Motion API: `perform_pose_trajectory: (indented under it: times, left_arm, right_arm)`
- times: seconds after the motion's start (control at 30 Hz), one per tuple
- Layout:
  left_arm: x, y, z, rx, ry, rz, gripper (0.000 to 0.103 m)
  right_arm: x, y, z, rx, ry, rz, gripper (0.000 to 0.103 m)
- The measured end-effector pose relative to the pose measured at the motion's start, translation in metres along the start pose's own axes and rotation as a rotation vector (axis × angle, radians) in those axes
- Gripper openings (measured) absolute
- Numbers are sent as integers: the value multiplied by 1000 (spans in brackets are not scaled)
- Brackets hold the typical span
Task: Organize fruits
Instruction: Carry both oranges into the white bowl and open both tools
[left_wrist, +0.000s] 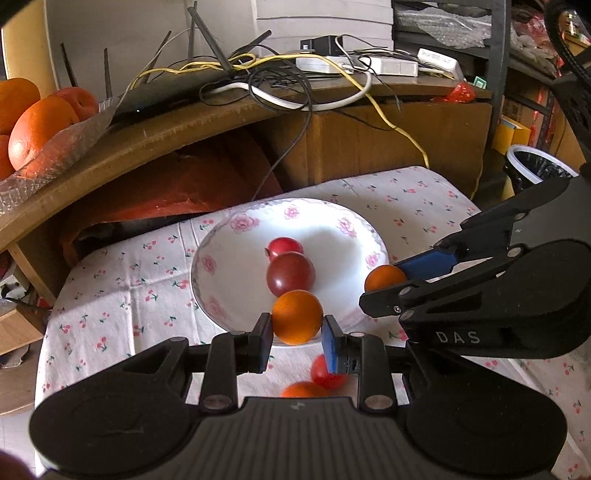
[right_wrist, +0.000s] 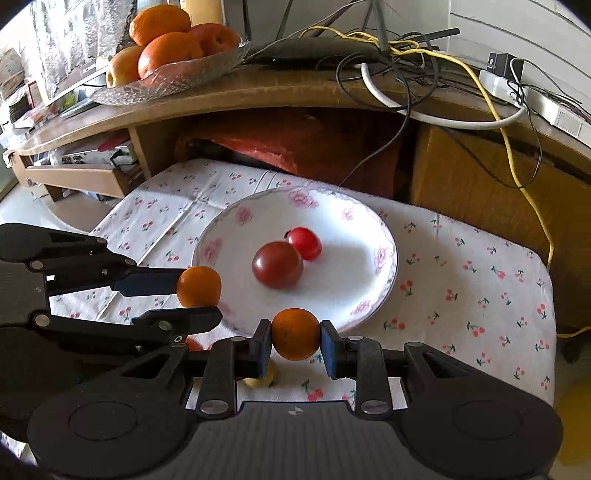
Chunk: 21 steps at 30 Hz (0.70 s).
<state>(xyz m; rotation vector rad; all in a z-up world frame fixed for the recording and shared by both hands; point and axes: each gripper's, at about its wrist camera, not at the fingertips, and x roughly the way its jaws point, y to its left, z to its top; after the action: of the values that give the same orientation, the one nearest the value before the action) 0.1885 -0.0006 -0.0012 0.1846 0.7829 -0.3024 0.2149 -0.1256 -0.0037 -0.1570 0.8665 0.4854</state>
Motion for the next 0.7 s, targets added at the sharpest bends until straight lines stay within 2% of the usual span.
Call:
perform_pose_trajectory:
  times: [0.7]
  left_arm:
    - [25, 6, 2, 1, 15, 54, 36]
  right_arm:
    - [25, -3, 10, -3, -3, -58, 25]
